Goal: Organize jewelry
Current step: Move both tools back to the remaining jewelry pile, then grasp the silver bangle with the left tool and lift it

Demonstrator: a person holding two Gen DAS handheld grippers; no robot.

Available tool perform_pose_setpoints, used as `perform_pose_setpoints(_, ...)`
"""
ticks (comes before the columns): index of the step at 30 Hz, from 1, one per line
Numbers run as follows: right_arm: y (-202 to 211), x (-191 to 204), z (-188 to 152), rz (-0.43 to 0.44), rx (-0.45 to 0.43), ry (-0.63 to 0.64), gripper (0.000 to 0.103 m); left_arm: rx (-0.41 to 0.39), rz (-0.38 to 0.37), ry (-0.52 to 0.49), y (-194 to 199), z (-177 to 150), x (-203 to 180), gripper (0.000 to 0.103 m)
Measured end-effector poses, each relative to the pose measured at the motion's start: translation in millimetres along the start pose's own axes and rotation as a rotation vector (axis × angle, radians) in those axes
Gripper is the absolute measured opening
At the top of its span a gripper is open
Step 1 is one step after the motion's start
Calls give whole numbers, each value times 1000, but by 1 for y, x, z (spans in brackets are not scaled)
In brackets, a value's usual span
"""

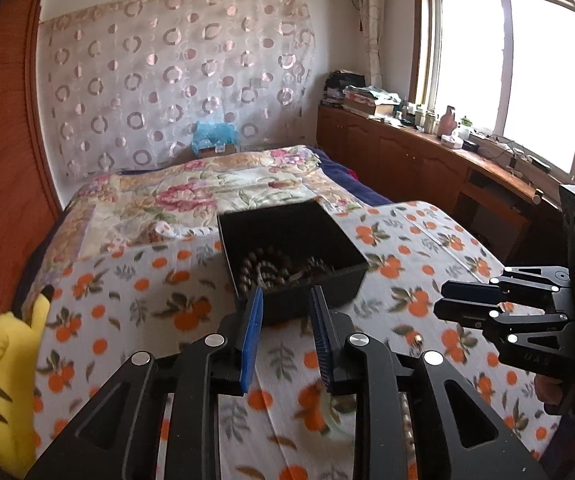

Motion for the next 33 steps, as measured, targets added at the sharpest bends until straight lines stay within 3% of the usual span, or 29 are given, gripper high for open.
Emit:
perform_pose_setpoints(5,11,4,-27,0,11,-28,26,36,-19,26,9,-32,-4,31)
perform_pose_setpoints(14,19,18,-61,16,39,-29,26,110,-50,31,9,-72,-11,33)
perform_pose_setpoints(22,22,13,-76,9,58,-45,26,162,-125,-53,-8,-66,-42,33)
perform_pose_setpoints(28,23,2,-81,5,69,-63,26,222,-156,-191,-26,-64,-71,25)
perform_pose_setpoints(33,23,-1,-80,7,71,-58,26,251,-163,-209,-35,-66,-76,18)
Point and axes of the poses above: each gripper's, at about its wrist camera, not at the fingertips, and y roughly against the way its jaws point, x to its left, z to its top, the point moved 2 cm from there along -y, roughly the way its jaws point, and after that the axes turned 4 degrees about z, right-handed, at the moved point
